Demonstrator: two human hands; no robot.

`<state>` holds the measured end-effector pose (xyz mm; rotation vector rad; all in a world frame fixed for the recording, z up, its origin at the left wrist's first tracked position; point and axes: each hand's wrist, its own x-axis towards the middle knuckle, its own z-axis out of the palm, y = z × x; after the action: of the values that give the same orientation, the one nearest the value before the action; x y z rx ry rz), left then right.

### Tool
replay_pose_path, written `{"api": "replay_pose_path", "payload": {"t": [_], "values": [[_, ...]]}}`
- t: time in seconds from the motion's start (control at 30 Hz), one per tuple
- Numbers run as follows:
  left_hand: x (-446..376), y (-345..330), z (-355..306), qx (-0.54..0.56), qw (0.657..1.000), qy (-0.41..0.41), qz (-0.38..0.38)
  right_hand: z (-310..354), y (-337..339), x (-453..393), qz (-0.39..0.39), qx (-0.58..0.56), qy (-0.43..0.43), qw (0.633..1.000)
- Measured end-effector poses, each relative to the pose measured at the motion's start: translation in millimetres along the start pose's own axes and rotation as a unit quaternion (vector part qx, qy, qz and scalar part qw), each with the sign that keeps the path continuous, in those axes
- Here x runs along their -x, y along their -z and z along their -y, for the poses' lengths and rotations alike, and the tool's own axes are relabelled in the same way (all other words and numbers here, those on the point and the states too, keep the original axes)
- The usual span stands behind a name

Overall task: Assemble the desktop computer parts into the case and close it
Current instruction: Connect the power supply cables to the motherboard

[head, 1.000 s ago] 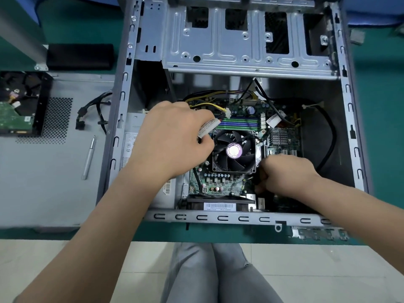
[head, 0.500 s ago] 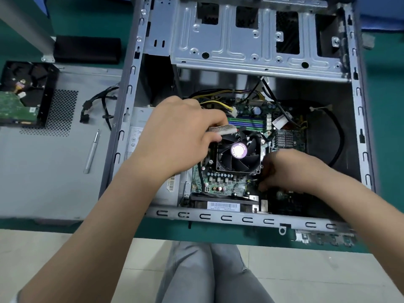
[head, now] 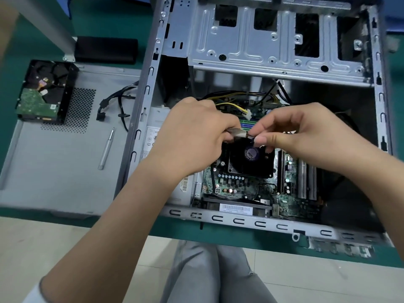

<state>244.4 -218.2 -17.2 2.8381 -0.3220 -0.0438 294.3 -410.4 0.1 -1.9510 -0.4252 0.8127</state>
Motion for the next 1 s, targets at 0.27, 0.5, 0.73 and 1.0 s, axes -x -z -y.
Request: {"api": "replay_pose_path", "payload": {"t": [0.27, 0.5, 0.73, 1.0], "values": [[0, 0, 0, 0.011, 1.000, 0.021, 0.003, -9, -9, -8, 0.048, -0.114, -0.033, 0.992], [-1, 2, -3, 0.021, 1.000, 0.014, 0.001, -10, -21, -15, 0.118, 0.028, 0.044, 0.992], [0, 8, -1, 0.190, 0.981, 0.017, -0.043, 5, -22, -22, 0.144, 0.313, 0.126, 0.930], [-6, 2, -3, 0.023, 0.986, 0.152, -0.063, -4, -30, -32, 0.218, 0.396, 0.170, 0.876]]}}
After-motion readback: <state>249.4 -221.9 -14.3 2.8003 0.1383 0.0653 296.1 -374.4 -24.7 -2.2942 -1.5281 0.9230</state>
